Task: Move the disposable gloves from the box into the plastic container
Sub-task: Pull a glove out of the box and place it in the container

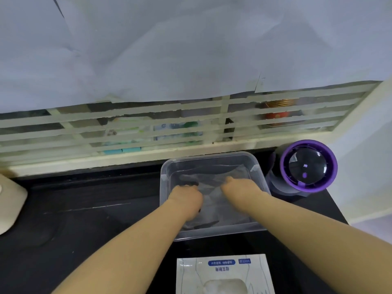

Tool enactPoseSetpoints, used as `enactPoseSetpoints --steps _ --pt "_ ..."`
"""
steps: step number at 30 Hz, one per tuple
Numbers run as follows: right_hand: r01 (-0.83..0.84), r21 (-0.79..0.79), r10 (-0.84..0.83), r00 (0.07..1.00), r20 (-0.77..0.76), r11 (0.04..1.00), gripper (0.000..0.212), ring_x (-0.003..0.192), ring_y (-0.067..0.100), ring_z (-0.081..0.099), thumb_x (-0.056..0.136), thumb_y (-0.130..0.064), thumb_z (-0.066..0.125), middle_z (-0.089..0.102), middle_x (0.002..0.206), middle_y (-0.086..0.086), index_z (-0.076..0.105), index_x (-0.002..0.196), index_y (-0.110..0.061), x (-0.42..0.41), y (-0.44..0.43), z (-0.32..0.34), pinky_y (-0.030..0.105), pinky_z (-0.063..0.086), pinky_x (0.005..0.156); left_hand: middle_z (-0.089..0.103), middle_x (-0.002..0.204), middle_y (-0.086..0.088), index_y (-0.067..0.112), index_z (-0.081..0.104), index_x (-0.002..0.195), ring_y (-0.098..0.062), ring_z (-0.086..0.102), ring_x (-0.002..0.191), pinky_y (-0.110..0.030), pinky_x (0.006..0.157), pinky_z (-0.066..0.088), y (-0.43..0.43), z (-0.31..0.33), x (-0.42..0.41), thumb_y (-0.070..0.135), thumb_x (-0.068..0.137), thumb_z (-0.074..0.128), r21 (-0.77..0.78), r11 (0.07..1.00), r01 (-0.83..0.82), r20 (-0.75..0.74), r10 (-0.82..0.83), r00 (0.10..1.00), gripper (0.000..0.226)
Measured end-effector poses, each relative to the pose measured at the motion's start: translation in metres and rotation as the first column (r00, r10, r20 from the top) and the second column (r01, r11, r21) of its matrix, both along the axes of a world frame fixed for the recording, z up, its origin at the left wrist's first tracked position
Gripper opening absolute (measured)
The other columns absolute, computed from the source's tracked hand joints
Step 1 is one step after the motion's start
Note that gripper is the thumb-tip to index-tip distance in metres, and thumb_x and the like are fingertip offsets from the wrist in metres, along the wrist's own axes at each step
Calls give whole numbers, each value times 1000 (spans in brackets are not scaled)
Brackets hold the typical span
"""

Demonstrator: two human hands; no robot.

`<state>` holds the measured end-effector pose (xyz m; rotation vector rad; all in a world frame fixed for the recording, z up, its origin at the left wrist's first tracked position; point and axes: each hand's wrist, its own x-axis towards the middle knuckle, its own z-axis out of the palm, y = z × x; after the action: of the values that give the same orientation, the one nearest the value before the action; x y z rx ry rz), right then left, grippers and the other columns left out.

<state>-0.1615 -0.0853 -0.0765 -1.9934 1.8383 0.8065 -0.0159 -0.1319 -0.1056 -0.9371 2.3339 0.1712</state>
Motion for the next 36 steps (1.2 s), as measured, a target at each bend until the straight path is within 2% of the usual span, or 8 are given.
enactPoseSetpoints --steps 8,13,20,24,28,30,32,36 --pt "65 182 -75 996 47 981 87 120 36 50 77 -19 78 19 149 13 25 147 -14 -2 -9 -30 44 49 95 58 126 -4 16 61 120 -27 53 115 -39 101 33 -7 -15 0 28 99 50 -28 993 117 249 -107 963 27" --pt "99 136 -126 970 208 986 77 122 32 48 80 -16 74 32 144 11 30 144 -13 -6 -2 -11 35 45 97 55 133 -7 15 58 127 -29 46 125 -45 111 23 -7 8 -5 23 96 55 -61 975 215 360 -180 916 32" --pt "74 -173 26 856 516 982 20 94 9 60 92 -27 61 66 104 -8 63 112 -22 -8 40 71 26 49 87 51 134 -2 20 53 127 -22 54 114 -35 92 39 23 71 28 34 100 43 -264 947 184 -190 -238 953 32" --pt "-92 -168 174 794 583 982 15 81 3 60 93 -23 60 68 93 -12 71 103 -21 12 90 98 14 47 79 63 104 6 22 64 108 -17 64 80 -24 63 42 58 87 62 25 92 58 -298 919 257 -517 -382 766 17" --pt "-335 -34 309 821 480 942 29 102 12 58 97 -25 53 62 118 -6 62 124 -27 32 128 60 26 45 87 62 82 4 19 66 93 -15 58 58 -27 46 47 97 72 85 23 88 47 -255 871 420 -606 -483 632 21" --pt "-423 -2 393 841 371 906 40 105 24 56 98 -19 50 53 129 0 50 137 -27 36 140 30 34 44 83 62 88 6 21 65 101 -14 60 67 -28 52 49 115 62 89 27 91 49 -190 863 468 -572 -485 662 20" --pt "-475 -21 460 840 289 880 48 86 29 56 97 -14 48 47 123 4 37 142 -28 33 146 2 37 47 68 56 123 6 26 51 131 -16 58 105 -32 82 51 125 44 93 38 96 52 -64 911 408 -468 -388 794 37" --pt "-517 -163 542 802 253 840 44 72 28 53 98 -27 44 42 99 0 29 138 -37 27 145 -21 38 44 56 4 163 2 28 8 155 -20 10 148 -34 119 18 134 22 98 61 81 65 178 972 156 -283 -101 954 99"
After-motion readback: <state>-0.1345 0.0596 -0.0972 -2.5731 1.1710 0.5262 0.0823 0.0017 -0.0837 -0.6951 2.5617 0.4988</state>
